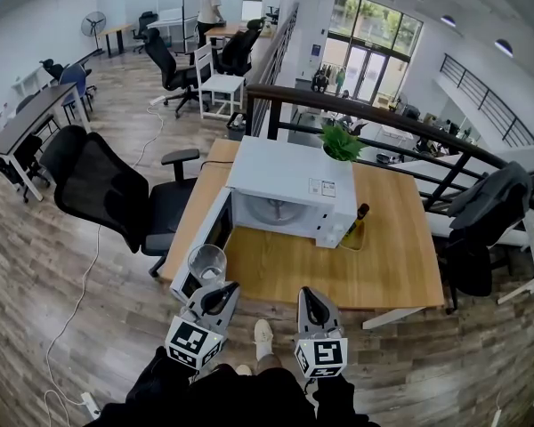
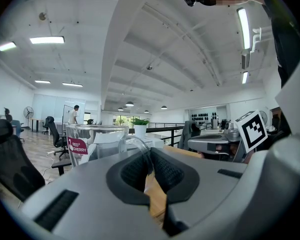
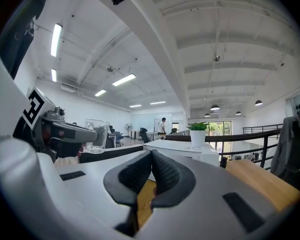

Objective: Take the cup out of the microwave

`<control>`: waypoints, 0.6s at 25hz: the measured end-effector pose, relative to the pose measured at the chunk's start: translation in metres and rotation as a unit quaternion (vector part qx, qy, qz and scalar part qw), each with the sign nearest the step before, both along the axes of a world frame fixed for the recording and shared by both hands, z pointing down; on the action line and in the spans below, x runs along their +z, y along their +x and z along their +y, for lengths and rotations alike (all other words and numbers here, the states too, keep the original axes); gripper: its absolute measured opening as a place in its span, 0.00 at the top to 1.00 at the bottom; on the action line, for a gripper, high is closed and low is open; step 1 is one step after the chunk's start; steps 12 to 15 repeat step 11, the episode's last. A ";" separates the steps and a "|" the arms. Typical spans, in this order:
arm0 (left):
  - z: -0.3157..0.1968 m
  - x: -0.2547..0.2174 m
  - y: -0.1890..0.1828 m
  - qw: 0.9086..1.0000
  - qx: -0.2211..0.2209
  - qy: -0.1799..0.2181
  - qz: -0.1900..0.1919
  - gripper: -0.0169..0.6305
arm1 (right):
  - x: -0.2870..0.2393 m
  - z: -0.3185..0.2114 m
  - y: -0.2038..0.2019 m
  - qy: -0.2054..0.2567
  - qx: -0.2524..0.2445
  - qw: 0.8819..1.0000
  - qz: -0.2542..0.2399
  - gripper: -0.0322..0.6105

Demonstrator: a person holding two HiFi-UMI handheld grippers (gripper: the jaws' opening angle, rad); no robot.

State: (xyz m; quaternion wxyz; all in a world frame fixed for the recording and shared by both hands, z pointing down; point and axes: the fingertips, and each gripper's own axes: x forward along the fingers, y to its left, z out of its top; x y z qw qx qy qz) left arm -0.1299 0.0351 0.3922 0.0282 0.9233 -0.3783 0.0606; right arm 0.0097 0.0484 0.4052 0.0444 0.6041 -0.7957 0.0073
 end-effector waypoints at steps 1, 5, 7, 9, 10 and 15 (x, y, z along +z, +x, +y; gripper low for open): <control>0.000 0.000 0.000 1.000 0.000 0.001 0.000 0.94 | 0.001 -0.001 0.000 0.000 0.000 1.000 0.000 0.93; -0.001 0.002 0.001 1.000 0.000 0.001 -0.001 0.94 | 0.002 -0.002 -0.001 0.000 -0.002 1.000 0.001 0.93; -0.002 0.002 0.001 1.000 0.001 0.000 -0.001 0.94 | 0.002 -0.002 0.000 0.000 -0.002 1.000 0.001 0.93; -0.002 0.002 0.002 1.000 0.001 0.001 -0.001 0.94 | 0.002 -0.003 0.001 0.000 -0.001 1.000 0.000 0.93; -0.002 0.002 0.002 1.000 0.001 0.001 -0.001 0.93 | 0.001 -0.003 0.001 0.000 -0.001 1.000 0.000 0.93; -0.002 0.001 0.003 1.000 0.001 0.001 0.000 0.93 | 0.001 -0.003 0.002 0.000 0.000 1.000 0.000 0.93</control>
